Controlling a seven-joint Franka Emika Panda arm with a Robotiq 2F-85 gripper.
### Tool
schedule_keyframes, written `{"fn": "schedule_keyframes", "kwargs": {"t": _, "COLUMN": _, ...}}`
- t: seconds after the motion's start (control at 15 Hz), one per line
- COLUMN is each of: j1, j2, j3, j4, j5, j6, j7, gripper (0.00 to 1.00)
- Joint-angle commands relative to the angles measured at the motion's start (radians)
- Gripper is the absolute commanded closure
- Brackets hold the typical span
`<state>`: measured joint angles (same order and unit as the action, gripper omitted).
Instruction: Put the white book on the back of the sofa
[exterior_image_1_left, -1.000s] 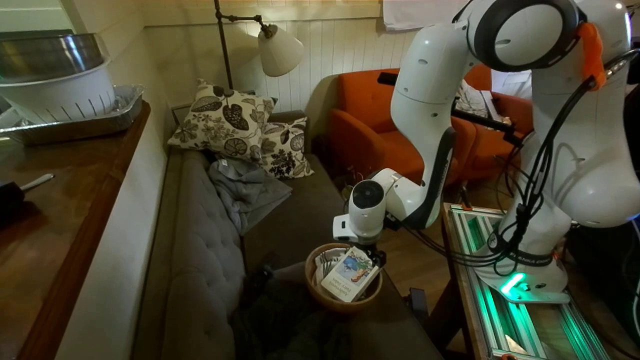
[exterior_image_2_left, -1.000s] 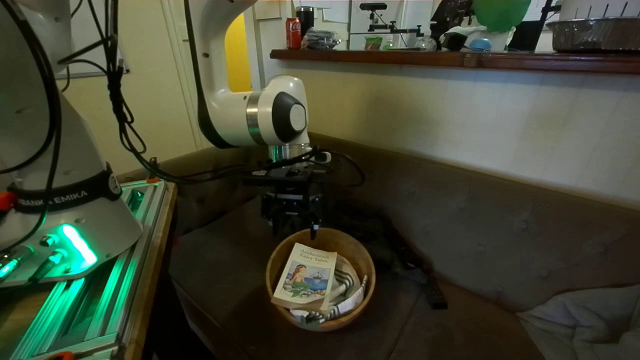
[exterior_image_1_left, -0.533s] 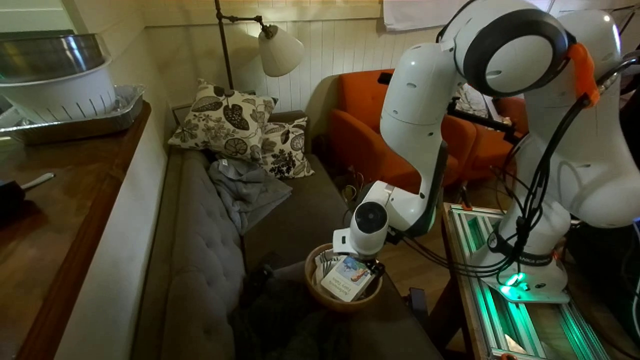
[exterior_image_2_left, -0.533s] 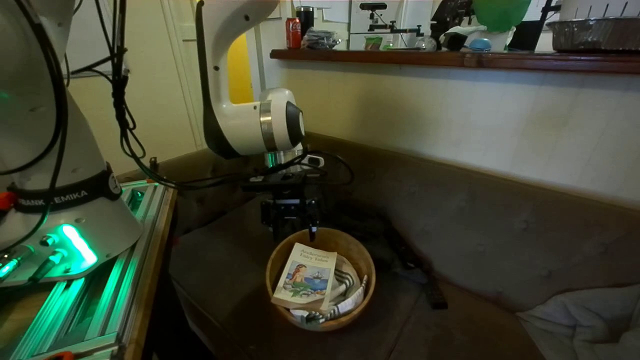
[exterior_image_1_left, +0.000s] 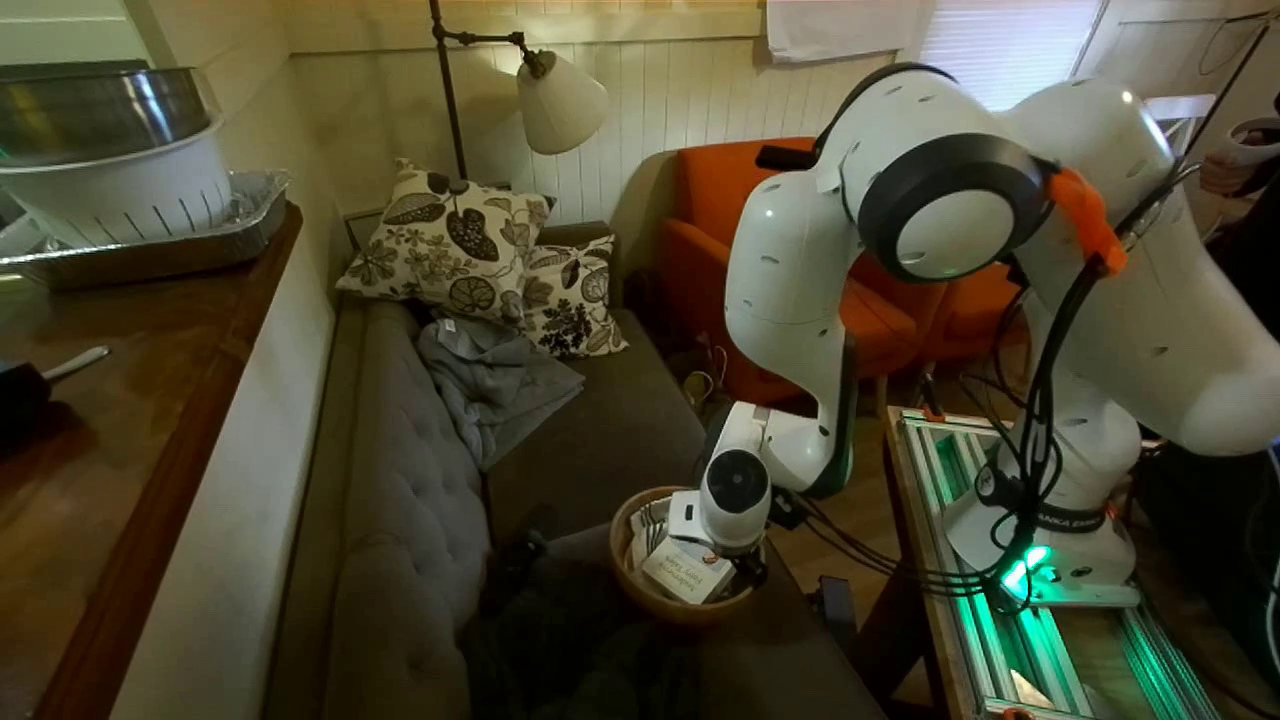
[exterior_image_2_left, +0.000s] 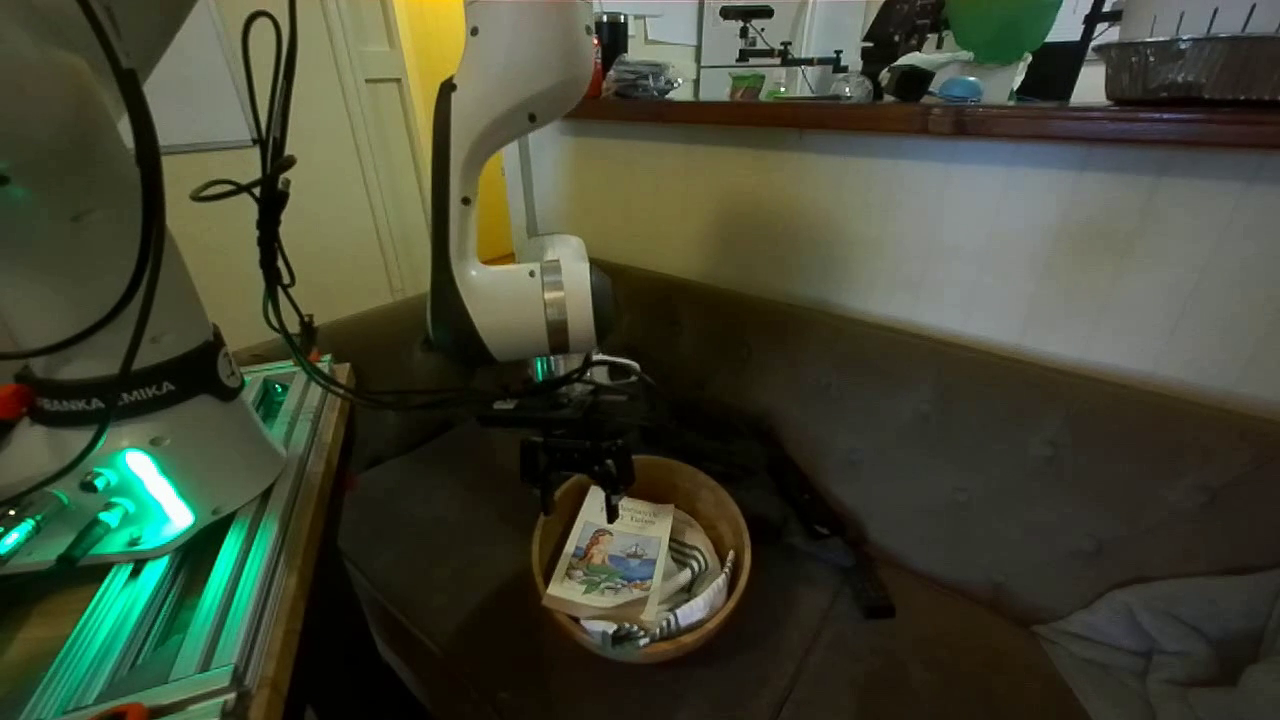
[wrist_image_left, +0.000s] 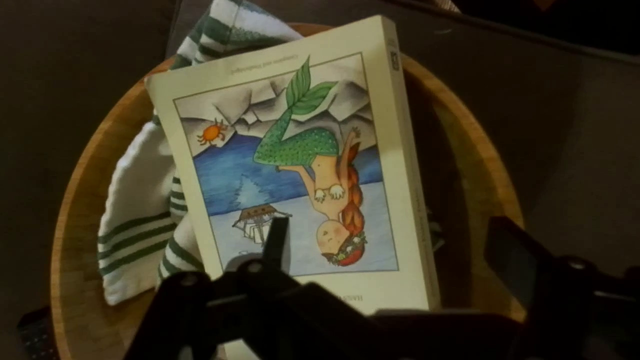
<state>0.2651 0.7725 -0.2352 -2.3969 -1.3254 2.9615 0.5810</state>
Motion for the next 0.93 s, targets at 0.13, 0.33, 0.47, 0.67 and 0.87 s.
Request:
{"fn": "schedule_keyframes", "kwargs": {"t": 0.13, "j1": 0.049, "j2": 0.118, "j3": -0.062, "j4": 0.105, "j5": -0.11, "j6": 0.055, "j7": 0.135, "gripper": 0.0}}
{"fn": "schedule_keyframes", "kwargs": {"t": 0.33, "j1": 0.064, "j2": 0.147, "j3": -0.074, "j4": 0.134, "j5": -0.14, "j6": 0.055, "j7": 0.176, "gripper": 0.0}}
{"fn": "schedule_keyframes", "kwargs": {"t": 0.47, "j1": 0.067, "j2": 0.173, "j3": -0.067, "j4": 0.155, "j5": -0.147, "j6": 0.055, "j7": 0.184, "gripper": 0.0}}
{"fn": "schedule_keyframes", "kwargs": {"t": 0.67, "j1": 0.078, "j2": 0.196, "j3": -0.061, "j4": 0.17, "j5": -0.15, "j6": 0.05, "j7": 0.185, "gripper": 0.0}}
{"fn": "schedule_keyframes", "kwargs": {"t": 0.87, "j1": 0.096, "j2": 0.21, "j3": -0.07, "j4": 0.181, "j5": -0.16, "j6": 0.05, "j7": 0.199, "gripper": 0.0}}
